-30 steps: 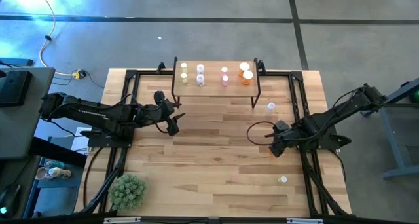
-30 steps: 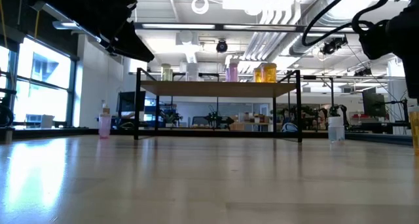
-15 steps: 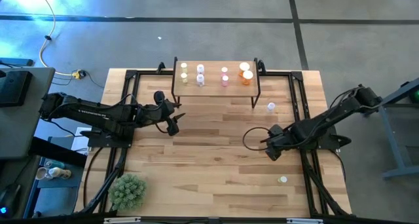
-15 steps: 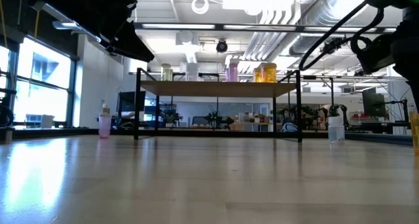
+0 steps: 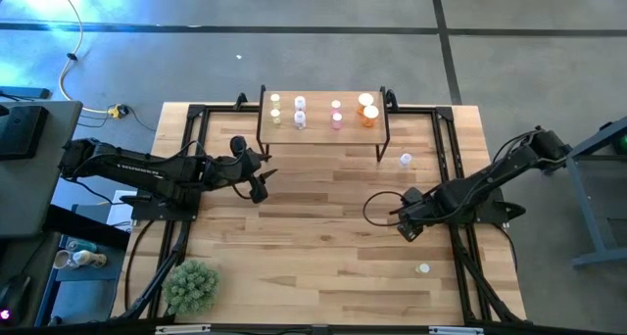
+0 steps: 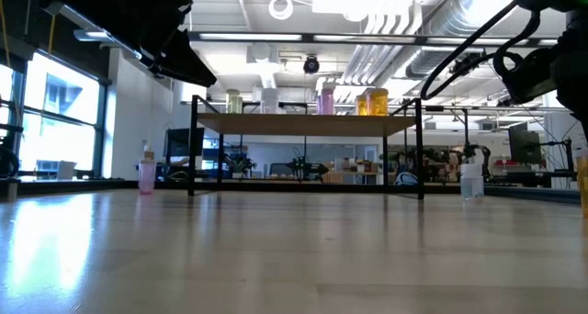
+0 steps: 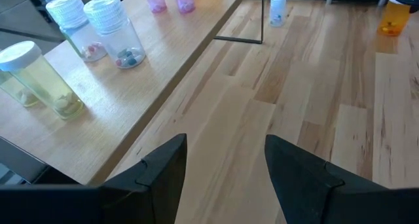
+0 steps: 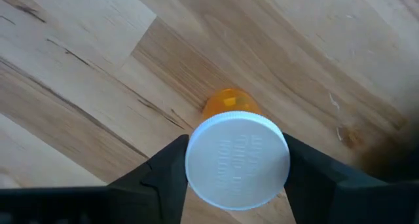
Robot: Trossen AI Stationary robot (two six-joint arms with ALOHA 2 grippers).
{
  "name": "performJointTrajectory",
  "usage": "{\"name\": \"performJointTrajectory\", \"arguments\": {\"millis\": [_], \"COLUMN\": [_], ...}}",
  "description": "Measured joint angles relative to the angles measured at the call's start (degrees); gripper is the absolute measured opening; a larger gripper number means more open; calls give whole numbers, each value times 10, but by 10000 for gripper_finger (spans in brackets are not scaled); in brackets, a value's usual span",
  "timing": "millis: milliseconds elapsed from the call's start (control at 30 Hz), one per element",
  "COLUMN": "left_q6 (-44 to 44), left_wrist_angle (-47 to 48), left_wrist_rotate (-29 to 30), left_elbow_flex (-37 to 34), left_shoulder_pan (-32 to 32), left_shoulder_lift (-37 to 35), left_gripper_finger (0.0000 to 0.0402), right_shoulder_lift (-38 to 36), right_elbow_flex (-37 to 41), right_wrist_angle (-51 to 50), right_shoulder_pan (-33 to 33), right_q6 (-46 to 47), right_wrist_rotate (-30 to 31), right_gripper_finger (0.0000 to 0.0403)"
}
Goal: Pick and place medicine bottles onto shelf by color
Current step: Put the orange pill bottle aligned with the other orange pill bottles on the shelf
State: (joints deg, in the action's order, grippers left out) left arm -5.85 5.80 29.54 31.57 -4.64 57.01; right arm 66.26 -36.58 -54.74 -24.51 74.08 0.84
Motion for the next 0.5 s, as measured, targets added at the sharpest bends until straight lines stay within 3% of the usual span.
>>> {"name": "performJointTrajectory", "arguments": {"millis": [200, 500], "left_q6": [0, 0], "left_wrist_angle": [0, 0], "left_wrist_rotate": [0, 0], "left_elbow_flex": [0, 0], "left_shoulder_pan": [0, 0], "left_shoulder_lift": [0, 0], "left_gripper_finger": [197, 197], "right_shoulder_lift": [0, 0], "right_elbow_flex": [-19, -117], "right_wrist_angle": [0, -2], "right_shoulder_pan": [0, 39], "right_q6": [-1, -55], "right_wrist_rotate": [-5, 34], "right_gripper_finger": [204, 196]}}
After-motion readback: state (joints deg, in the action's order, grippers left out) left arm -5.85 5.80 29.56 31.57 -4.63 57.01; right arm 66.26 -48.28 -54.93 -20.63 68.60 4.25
